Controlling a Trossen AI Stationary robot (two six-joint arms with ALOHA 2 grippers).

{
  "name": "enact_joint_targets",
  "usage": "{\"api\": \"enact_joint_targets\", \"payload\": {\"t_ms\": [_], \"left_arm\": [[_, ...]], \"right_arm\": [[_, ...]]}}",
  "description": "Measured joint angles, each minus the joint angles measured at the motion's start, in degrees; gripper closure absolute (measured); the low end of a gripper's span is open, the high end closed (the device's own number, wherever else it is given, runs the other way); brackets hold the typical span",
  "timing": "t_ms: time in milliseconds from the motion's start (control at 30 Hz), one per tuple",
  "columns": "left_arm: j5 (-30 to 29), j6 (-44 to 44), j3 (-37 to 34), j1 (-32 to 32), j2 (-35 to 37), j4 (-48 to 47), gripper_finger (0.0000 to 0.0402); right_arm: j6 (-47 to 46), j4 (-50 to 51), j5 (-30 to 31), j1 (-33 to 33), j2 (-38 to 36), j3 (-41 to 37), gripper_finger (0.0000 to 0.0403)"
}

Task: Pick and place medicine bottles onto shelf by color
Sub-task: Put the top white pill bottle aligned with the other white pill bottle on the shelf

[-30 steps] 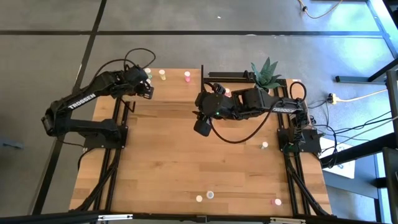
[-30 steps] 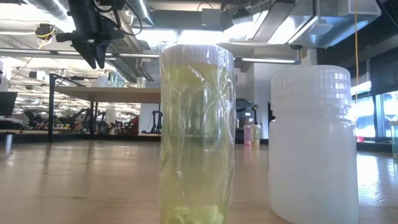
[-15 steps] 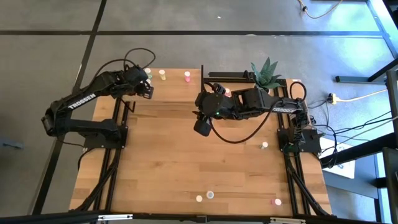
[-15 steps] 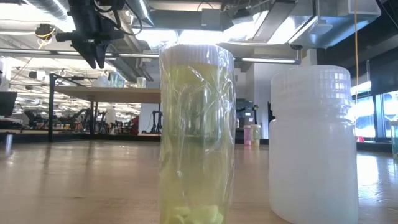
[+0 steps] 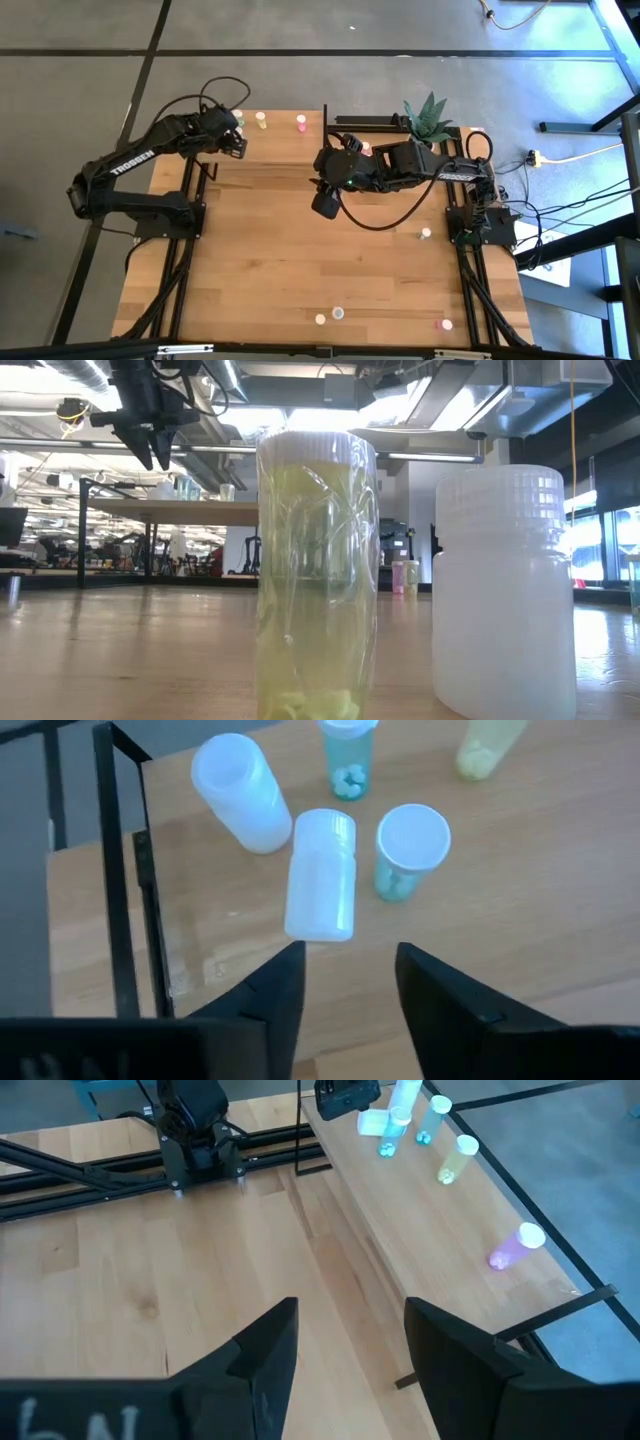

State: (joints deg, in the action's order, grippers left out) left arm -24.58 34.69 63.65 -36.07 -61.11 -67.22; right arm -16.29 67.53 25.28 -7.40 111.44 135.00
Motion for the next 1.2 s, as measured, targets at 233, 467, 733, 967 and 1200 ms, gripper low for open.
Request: {"api": "enact_joint_targets", "payload": {"t_ms": [233,467,733,967,1200], "left_arm": [[-3.18,-0.83,-0.01,-0.09,-3.50,-0.14,0.0169],[-3.53,-2.55,-0.01,-1.40,-8.06,-0.88,0.0154],[-3.46,-6.22,-0.01,-3.06,-9.39,-0.88,0.0154],[-3.16,-8.77,-0.01,-3.34,-9.39,0.51,0.0154],[-2.77,-8.49,-0.01,-3.34,-9.39,0.48,0.0154]], "right_arm": [[0.08,0.00,0.00,0.00,0.00,0.00,0.0217],[-0.01,0.00,-0.02,-0.01,0.00,0.00,0.0217],[0.08,0.00,0.00,0.00,0.00,0.00,0.0217],[-0.01,0.00,0.00,-0.02,0.00,-0.02,0.0217],[0.08,0.00,-0.01,-0.01,0.00,-0.02,0.0217]]}}
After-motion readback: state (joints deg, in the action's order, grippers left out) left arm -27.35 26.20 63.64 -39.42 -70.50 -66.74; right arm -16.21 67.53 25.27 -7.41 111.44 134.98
